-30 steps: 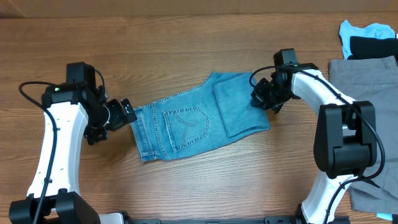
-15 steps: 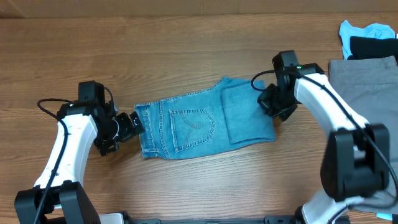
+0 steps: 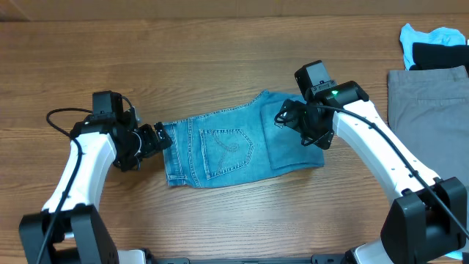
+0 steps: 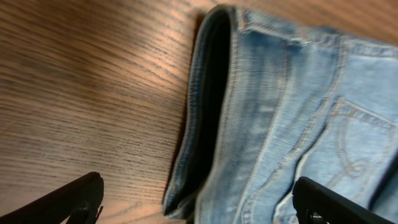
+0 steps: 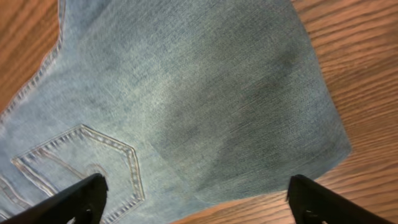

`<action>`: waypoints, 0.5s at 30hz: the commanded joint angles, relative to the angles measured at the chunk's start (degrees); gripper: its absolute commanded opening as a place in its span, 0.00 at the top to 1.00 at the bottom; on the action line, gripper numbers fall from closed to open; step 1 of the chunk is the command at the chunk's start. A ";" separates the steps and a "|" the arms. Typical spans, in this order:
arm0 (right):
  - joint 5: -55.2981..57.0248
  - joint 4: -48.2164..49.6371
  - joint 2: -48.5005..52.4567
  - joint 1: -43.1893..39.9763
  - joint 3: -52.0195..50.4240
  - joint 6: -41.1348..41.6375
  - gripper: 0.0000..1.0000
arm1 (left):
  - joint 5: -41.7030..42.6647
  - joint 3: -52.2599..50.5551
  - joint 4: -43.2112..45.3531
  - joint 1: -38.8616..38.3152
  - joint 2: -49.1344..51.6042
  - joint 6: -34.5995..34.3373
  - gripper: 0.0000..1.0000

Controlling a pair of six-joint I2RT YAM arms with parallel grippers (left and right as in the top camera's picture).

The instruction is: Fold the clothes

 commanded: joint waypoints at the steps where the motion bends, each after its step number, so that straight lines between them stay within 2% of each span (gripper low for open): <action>1: 1.03 0.22 -0.85 -0.15 0.09 -1.60 0.00 | 1.11 -0.52 0.48 -0.42 4.44 3.04 0.00; 5: 1.22 1.03 -0.85 -0.15 0.09 -1.60 0.00 | 1.70 -0.52 0.76 -0.42 8.50 4.28 0.00; 8: 1.44 1.29 -0.85 -0.15 0.09 -1.60 0.00 | 6.16 -0.52 1.64 -0.42 10.38 8.66 0.00; 15: 2.27 1.49 -0.63 -0.15 0.09 -1.57 0.00 | 7.06 -0.52 1.92 -0.42 10.78 9.60 0.00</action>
